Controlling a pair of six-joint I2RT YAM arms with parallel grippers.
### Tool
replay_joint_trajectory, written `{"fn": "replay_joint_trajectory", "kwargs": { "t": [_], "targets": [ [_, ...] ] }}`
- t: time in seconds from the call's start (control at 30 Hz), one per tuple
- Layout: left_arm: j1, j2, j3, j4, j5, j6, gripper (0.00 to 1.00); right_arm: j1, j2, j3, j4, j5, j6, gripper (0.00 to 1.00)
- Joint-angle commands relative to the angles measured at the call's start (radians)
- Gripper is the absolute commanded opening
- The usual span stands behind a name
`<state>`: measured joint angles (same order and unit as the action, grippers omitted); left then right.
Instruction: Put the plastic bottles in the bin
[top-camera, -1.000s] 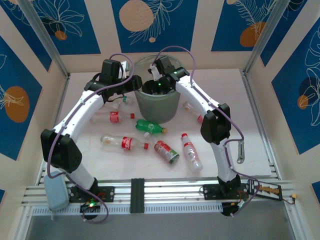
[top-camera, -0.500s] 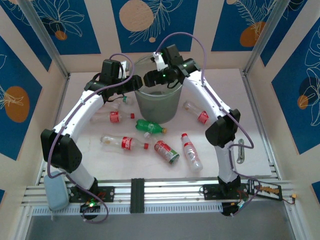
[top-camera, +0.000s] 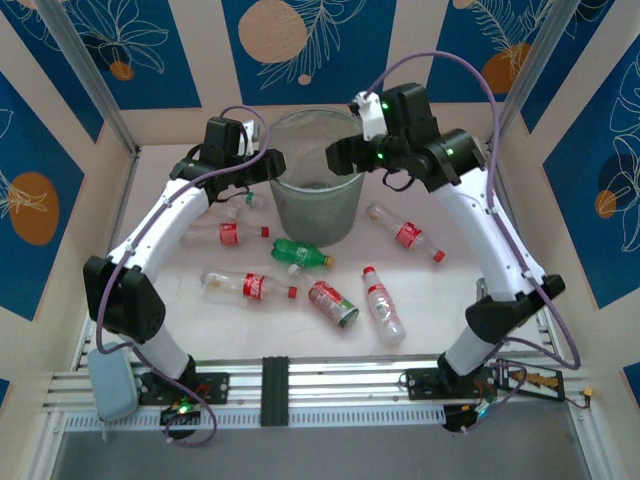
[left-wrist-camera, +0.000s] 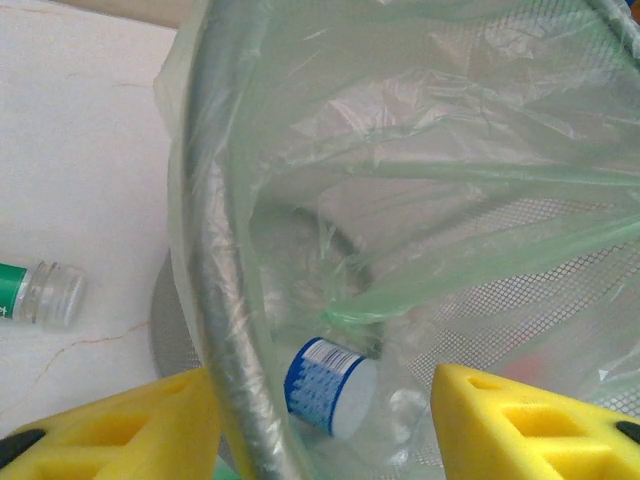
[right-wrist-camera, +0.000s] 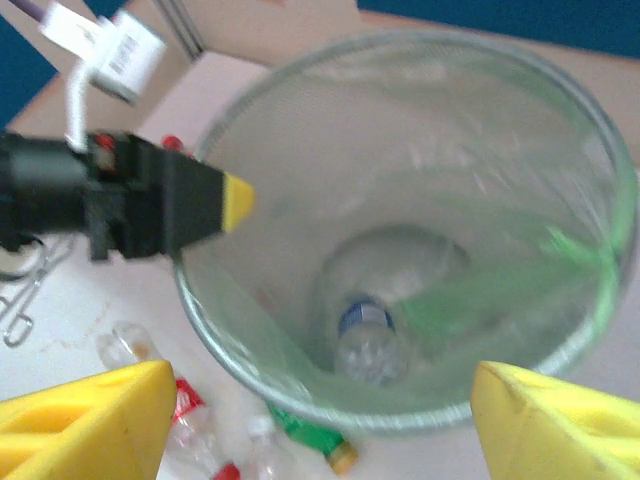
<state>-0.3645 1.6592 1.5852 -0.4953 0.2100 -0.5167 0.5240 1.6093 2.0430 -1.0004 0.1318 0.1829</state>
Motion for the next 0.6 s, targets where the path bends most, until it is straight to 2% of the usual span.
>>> {"fn": "replay_joint_trajectory", "kwargs": {
  "t": [0.0, 0.27, 0.37, 0.57],
  "targets": [
    [-0.019, 0.036, 0.020, -0.019, 0.014, 0.025, 0.57, -0.044, -0.098, -0.135, -0.026, 0.040, 0.052, 0.78],
    [-0.020, 0.043, 0.024, -0.017, 0.016, 0.029, 0.58, -0.173, -0.313, -0.497, -0.083, 0.043, 0.149, 0.78],
    [-0.020, 0.042, 0.023, -0.019, 0.016, 0.032, 0.58, -0.169, -0.361, -0.644, -0.121, 0.014, 0.210, 0.78],
    [-0.020, 0.049, 0.024, -0.011, 0.024, 0.030, 0.58, -0.097, -0.392, -0.902, -0.165, 0.011, 0.341, 0.78]
  ]
}}
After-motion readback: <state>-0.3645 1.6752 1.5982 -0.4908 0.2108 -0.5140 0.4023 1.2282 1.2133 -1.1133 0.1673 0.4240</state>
